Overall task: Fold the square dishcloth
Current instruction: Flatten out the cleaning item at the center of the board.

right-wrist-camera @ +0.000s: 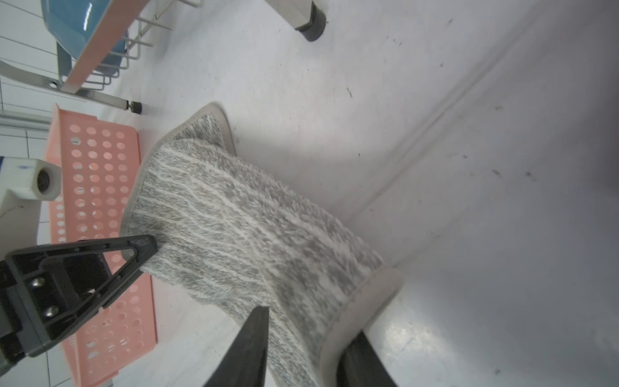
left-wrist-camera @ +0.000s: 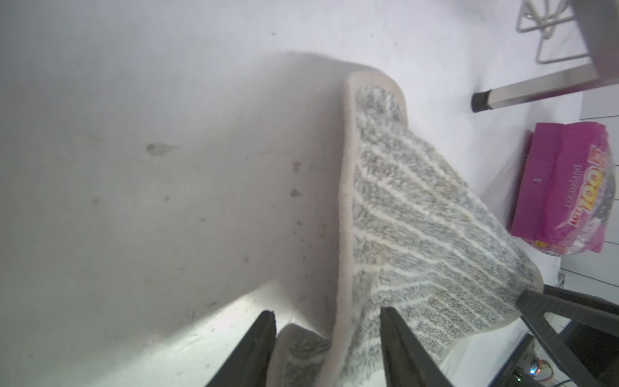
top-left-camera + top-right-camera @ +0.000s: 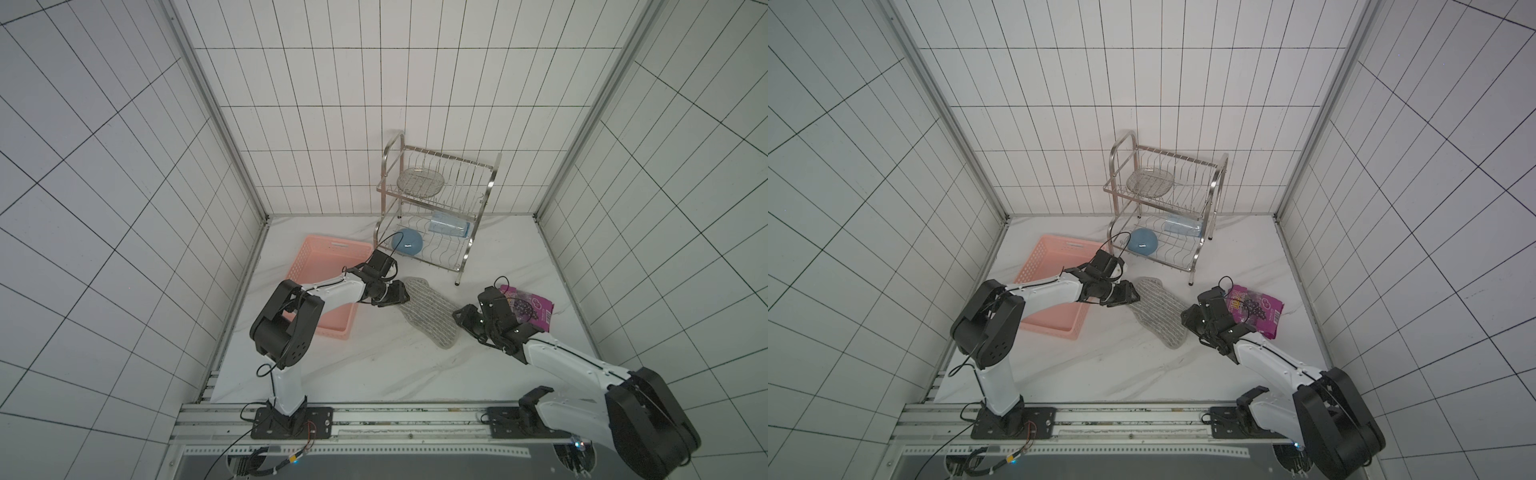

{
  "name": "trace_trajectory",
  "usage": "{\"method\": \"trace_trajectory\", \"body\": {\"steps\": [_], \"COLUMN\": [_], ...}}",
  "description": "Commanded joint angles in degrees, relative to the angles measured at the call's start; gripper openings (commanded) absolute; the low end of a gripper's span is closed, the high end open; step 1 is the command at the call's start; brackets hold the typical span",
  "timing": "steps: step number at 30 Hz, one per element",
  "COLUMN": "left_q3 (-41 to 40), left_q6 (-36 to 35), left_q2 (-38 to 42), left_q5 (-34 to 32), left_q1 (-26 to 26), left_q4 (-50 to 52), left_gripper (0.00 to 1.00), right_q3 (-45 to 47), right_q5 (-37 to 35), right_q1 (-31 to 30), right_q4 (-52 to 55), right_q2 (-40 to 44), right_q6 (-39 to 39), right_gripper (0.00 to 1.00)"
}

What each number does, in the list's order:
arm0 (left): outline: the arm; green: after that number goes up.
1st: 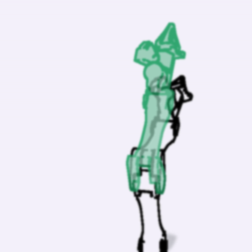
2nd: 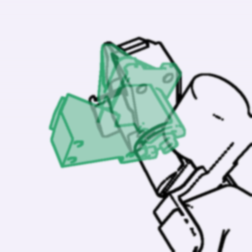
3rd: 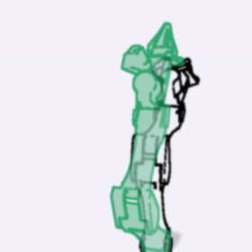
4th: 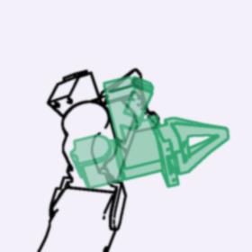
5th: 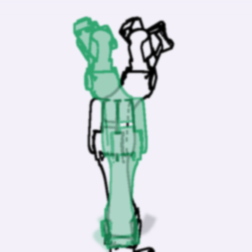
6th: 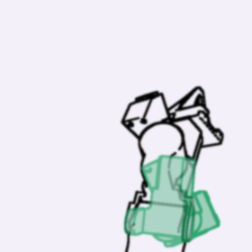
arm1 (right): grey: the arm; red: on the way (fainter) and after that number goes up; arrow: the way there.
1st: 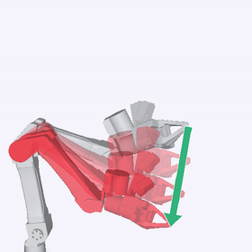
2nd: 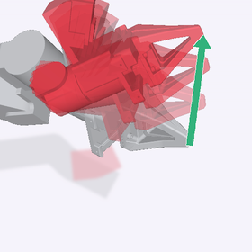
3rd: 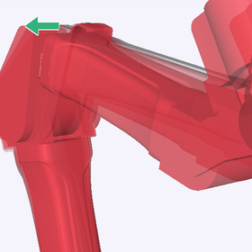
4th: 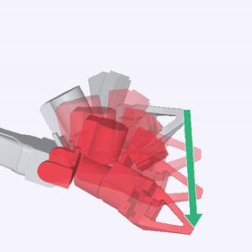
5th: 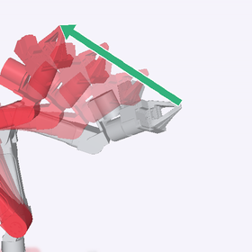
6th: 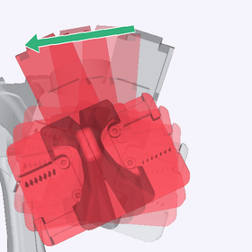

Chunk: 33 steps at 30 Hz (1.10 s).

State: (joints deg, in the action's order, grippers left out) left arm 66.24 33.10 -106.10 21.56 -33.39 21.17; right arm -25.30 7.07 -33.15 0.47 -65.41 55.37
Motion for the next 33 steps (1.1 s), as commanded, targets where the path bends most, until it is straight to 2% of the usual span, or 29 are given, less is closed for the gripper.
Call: {"method": "trace_trajectory", "body": {"steps": [1,3,5,13,17,22,26,31,33], "left_q3": [1.6,1.7,1.5,3.3,4.5,-0.2,-7.9,-13.0,-14.4], "left_q6": [-1.7,-1.3,-0.8,1.2,2.1,5.1,9.1,11.7,12.5], "left_q2": [0.5,2.0,4.2,14.3,17.9,20.1,19.1,15.8,15.6], "left_q5": [2.1,2.2,2.1,1.3,1.4,0.4,3.5,2.6,1.9], "left_q1": [-0.5,-0.5,-0.5,0.2,0.4,0.5,-0.9,-5.0,-5.6], "left_q4": [-0.1,1.5,3.0,8.7,10.3,13.3,10.4,9.7,9.8], "left_gripper": [0.31,0.20,0.13,0.04,0.04,0.10,0.13,0.16,0.18], "right_q3": [-2.8,-5.0,-7.7,-22.1,-28.5,-30.1,-25.3,-17.7,-15.5], "right_q5": [-1.4,-1.9,-2.5,-7.0,-7.4,-6.9,-4.3,-1.7,-0.9], "right_q1": [-0.5,-0.5,-0.5,-0.2,0.6,2.6,3.7,3.8,3.7], "right_q4": [4.1,7.5,11.6,27.2,32.5,40.8,43.4,43.4,43.5], "right_q2": [1.7,2.9,4.1,7.4,6.1,4.2,1.9,-1.2,-0.9], "right_q6": [-3.3,-5.6,-8.1,-17.5,-19.7,-17.3,-16.0,-14.9,-14.8], "right_gripper": [0.18,0.11,0.07,0.07,0.08,0.13,0.15,0.15,0.21]}}
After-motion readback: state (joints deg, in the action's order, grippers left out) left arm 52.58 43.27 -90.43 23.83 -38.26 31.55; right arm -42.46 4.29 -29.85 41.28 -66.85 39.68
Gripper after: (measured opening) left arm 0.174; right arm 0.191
